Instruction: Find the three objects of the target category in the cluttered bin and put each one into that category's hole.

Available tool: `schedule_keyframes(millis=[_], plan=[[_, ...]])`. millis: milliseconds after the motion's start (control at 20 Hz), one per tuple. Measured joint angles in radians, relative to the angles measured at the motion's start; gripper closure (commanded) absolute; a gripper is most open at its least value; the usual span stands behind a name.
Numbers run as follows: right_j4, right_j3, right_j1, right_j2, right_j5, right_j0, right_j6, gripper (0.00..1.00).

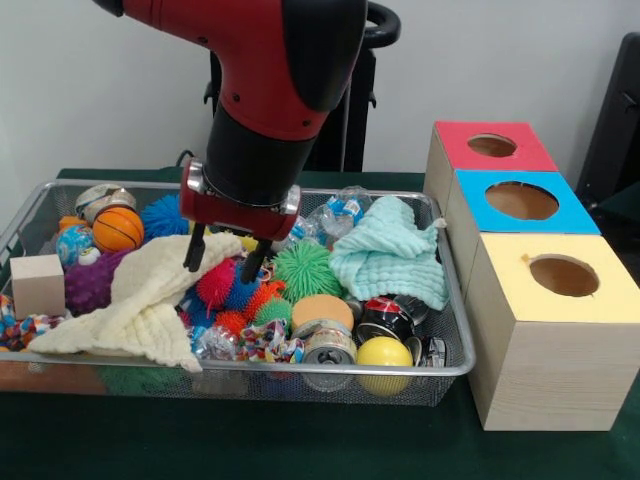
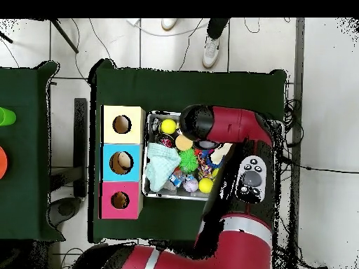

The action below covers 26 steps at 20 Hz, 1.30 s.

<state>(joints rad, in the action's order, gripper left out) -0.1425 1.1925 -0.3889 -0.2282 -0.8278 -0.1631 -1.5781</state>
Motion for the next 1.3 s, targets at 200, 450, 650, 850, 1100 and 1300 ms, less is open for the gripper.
schedule_keyframes(millis=[200,450,650,850,1100,1300], plan=[[0.008,0.028,-0.013,0.000,0.010,-0.028,0.000,0.00],[0.008,0.097,-0.049,0.000,0.052,-0.075,0.000,0.00],[0.008,0.180,-0.106,0.008,0.079,-0.131,0.000,0.00],[0.007,0.247,-0.164,0.024,0.091,-0.207,0.000,0.00],[0.006,0.326,-0.243,0.057,0.110,-0.359,0.000,0.00],[-0.013,0.351,-0.269,0.063,0.131,-0.434,0.000,0.00]])
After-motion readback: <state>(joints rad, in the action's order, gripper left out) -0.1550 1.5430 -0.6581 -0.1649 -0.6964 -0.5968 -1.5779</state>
